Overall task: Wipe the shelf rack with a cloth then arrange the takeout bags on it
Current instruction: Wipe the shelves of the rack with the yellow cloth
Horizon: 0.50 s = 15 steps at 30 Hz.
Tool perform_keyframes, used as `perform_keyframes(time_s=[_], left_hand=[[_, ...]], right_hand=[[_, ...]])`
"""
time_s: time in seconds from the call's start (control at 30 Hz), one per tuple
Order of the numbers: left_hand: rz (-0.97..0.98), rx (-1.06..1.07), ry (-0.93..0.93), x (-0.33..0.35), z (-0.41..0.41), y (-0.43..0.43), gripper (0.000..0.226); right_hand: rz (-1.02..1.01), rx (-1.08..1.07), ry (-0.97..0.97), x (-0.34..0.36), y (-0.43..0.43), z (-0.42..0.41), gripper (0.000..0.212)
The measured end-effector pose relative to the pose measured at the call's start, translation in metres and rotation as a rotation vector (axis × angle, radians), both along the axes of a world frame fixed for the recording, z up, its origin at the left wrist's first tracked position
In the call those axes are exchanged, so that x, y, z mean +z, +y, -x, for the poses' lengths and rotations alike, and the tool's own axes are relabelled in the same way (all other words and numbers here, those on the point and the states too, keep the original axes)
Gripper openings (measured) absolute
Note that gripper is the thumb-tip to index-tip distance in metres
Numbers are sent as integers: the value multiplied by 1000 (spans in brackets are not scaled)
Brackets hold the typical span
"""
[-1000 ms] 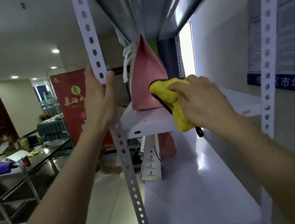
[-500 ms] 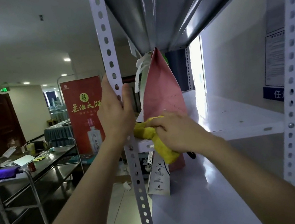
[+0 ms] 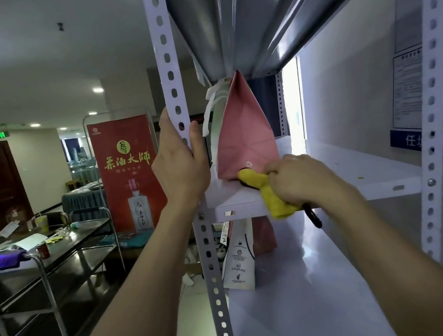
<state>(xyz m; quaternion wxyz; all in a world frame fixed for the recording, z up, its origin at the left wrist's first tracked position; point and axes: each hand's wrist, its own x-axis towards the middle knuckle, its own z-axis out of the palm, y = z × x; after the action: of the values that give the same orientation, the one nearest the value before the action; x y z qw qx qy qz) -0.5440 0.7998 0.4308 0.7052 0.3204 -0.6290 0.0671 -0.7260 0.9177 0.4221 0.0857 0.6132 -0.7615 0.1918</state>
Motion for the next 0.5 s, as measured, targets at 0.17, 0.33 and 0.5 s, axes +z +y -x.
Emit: perform_keyframes(time_s=[0.17,0.33,0.5], left_hand=[[15,54,-25,1,-4,-3,49],[10,41,-29,0,0,1,48],[203,262,42,-5,11,28,55]], right_hand=[[-20,246,63,-14,-13,-51,52],[-17,42,-30,-6,32,30,46],[-43,-218,-30,-2,77,97,46]])
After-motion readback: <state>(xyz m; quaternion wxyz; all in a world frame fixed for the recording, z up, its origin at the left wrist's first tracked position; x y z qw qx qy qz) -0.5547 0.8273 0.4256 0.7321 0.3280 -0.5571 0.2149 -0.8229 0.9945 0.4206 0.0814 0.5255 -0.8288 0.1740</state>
